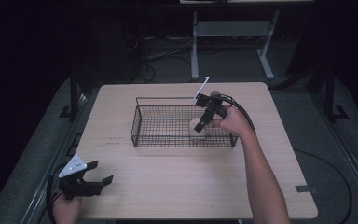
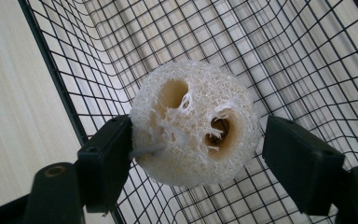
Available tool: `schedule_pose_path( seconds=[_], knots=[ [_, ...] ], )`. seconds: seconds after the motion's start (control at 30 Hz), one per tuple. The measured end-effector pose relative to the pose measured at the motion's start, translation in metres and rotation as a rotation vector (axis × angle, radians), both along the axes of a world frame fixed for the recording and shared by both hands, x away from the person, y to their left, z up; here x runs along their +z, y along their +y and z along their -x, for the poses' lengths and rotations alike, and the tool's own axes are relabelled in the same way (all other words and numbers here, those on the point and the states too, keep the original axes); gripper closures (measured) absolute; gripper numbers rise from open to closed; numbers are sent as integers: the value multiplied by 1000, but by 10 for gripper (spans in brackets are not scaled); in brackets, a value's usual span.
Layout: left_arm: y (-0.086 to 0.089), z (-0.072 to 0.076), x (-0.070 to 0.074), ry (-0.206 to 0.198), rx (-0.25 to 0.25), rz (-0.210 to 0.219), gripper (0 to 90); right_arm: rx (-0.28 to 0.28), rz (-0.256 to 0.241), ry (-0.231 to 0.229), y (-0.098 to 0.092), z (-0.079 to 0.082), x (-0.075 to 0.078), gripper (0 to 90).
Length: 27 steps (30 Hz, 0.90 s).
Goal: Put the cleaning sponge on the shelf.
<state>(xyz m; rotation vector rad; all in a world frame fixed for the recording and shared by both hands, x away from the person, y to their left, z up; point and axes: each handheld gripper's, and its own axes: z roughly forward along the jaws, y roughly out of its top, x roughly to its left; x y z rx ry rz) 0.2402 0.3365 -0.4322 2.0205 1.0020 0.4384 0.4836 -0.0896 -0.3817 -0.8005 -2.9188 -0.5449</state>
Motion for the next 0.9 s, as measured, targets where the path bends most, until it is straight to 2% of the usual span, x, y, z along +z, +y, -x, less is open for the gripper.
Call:
schedule_pose_path(
  seconds=[0.67,0.9],
  knots=[
    [-1,-3,-1,9,4,-4,137,7,-51,-30,-6,8,17,205],
    [-1,-3,-1,9,4,-5,137,16,-44,-30,-7,9,18,198]
  ],
)
